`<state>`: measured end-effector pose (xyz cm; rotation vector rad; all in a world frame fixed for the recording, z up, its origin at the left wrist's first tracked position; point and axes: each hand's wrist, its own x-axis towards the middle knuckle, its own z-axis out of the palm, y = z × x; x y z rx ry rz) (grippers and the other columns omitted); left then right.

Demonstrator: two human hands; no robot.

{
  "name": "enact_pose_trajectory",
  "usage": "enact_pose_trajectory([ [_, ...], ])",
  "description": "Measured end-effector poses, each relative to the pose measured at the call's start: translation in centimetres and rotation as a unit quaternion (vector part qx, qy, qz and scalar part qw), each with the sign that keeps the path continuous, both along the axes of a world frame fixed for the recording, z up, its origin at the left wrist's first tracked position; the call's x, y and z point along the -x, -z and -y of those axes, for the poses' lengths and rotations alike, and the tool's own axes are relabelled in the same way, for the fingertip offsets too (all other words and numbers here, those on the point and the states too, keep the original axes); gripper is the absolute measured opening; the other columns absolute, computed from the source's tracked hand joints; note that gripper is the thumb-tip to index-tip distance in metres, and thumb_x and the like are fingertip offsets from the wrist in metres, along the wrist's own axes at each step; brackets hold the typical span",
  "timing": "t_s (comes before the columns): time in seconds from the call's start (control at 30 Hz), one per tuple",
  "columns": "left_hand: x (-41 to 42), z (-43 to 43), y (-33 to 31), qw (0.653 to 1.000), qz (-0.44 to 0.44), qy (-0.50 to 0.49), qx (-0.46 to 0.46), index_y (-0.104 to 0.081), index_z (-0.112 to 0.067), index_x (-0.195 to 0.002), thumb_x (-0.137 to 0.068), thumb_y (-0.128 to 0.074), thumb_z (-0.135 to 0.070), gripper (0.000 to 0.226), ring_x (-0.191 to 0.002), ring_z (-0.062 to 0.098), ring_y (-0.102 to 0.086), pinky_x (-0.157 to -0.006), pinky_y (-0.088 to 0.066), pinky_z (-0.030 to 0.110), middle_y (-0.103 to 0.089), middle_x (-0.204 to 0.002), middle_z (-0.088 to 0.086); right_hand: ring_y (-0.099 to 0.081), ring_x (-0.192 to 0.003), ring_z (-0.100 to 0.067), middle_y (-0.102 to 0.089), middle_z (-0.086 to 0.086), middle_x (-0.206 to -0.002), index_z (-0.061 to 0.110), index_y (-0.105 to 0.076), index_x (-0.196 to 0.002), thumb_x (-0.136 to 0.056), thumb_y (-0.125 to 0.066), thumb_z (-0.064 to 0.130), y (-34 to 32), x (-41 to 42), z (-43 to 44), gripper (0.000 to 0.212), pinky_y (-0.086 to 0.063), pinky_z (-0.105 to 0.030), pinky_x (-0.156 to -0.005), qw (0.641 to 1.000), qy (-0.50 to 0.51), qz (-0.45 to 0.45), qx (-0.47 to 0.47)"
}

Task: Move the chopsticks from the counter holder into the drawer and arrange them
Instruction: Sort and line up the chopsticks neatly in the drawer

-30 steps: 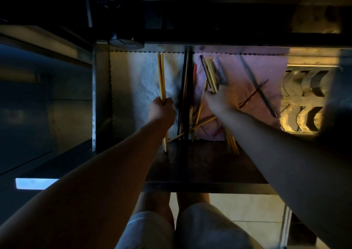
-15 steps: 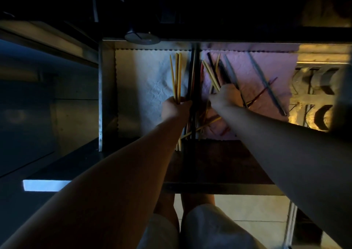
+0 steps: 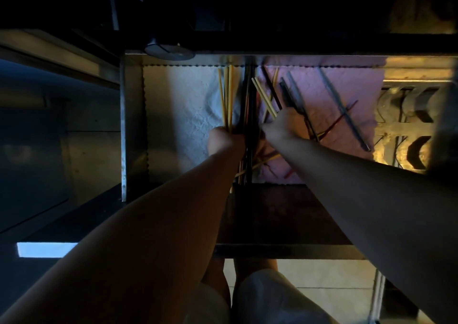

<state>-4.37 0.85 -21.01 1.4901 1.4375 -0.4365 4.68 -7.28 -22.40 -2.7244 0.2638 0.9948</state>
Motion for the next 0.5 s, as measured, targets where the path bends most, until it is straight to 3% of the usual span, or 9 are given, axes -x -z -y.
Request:
enact_pose_trajectory([
  [0.2,0.1,0.1,0.1,1.000,0.006,-0.015,-0.014,-0.073,-0.010,-0.087,-0.071,-0.075,-0.026,0.023,-0.059,0.014,-0.063,-0.058,-0.053,0.026,-0.061,-0.057,-0.004,-0.066,-0.100,-0.032,-0.067,-0.017,-0.111,0.005,-0.056,-0.119,-0.078,-0.068,0.026,0.3,1.0,-0.6,0.047,-0.055,-0.041,-0.083,1.000,-0.005,0.001,-0.023],
  [0.33,0.2,-0.2,0.1,1.000,-0.004,-0.013,-0.003,-0.067,-0.012,-0.070,-0.073,-0.070,-0.022,0.011,-0.064,0.019,-0.067,-0.062,-0.057,0.031,-0.066,-0.063,0.002,-0.069,-0.083,-0.026,-0.070,-0.010,-0.095,0.011,-0.065,-0.101,-0.067,-0.066,0.034,-0.7,0.6,-0.2,0.041,-0.045,-0.025,-0.065,0.998,0.038,0.027,-0.031],
  [0.43,0.3,-0.3,0.1,1.000,-0.002,-0.014,0.000,-0.061,-0.015,-0.063,-0.076,-0.068,-0.020,0.016,-0.065,0.022,-0.067,-0.060,-0.056,0.032,-0.067,-0.065,0.005,-0.058,-0.065,-0.022,-0.057,-0.004,-0.071,0.016,-0.059,-0.078,-0.070,-0.063,0.034,-1.5,0.8,-0.1,0.020,-0.039,-0.025,-0.059,0.995,0.062,0.024,-0.071],
  [0.5,0.5,-0.5,0.0,1.000,0.000,-0.020,-0.005,-0.063,-0.014,-0.065,-0.078,-0.067,-0.020,0.015,-0.067,0.025,-0.068,-0.057,-0.053,0.030,-0.066,-0.064,0.006,-0.056,-0.065,-0.021,-0.055,-0.002,-0.068,0.017,-0.055,-0.070,-0.074,-0.060,0.034,-1.9,0.9,0.0,0.018,-0.040,-0.027,-0.060,0.992,0.064,0.025,-0.106],
])
